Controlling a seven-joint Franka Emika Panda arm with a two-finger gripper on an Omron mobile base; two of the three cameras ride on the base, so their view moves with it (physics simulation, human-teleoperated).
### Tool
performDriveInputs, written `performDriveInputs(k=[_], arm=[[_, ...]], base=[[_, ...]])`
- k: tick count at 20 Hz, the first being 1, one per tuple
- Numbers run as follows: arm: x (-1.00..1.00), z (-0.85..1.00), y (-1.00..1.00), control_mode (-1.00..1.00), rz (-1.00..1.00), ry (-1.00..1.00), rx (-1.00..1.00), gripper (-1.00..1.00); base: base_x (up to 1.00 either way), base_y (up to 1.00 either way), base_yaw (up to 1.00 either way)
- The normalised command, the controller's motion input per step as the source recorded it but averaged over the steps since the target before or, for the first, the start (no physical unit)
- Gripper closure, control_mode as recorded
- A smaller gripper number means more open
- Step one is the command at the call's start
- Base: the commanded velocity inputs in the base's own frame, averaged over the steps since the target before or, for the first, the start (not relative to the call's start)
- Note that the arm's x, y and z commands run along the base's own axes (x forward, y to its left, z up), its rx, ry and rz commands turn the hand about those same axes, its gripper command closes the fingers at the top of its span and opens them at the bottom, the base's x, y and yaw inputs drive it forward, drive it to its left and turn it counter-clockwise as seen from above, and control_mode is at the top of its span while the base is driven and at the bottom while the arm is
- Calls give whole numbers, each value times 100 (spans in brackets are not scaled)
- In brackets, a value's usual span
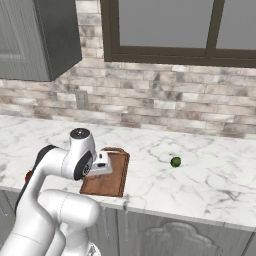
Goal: Place the avocado, onion, tomato, and bell pepper on the cutting board.
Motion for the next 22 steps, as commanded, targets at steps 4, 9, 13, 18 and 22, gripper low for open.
performDriveInputs(k=[4,9,13,18,22], arm=[[19,-30,6,-100,0,5,0,100],[23,-45,10,-100,0,8,0,100],[18,-58,10,-100,0,6,0,100],[14,-61,6,-100,0,1,0,100],[10,-56,0,-100,0,0,0,100]], base=[[0,0,0],[0,0,0],[0,0,0],[0,0,0],[0,0,0]])
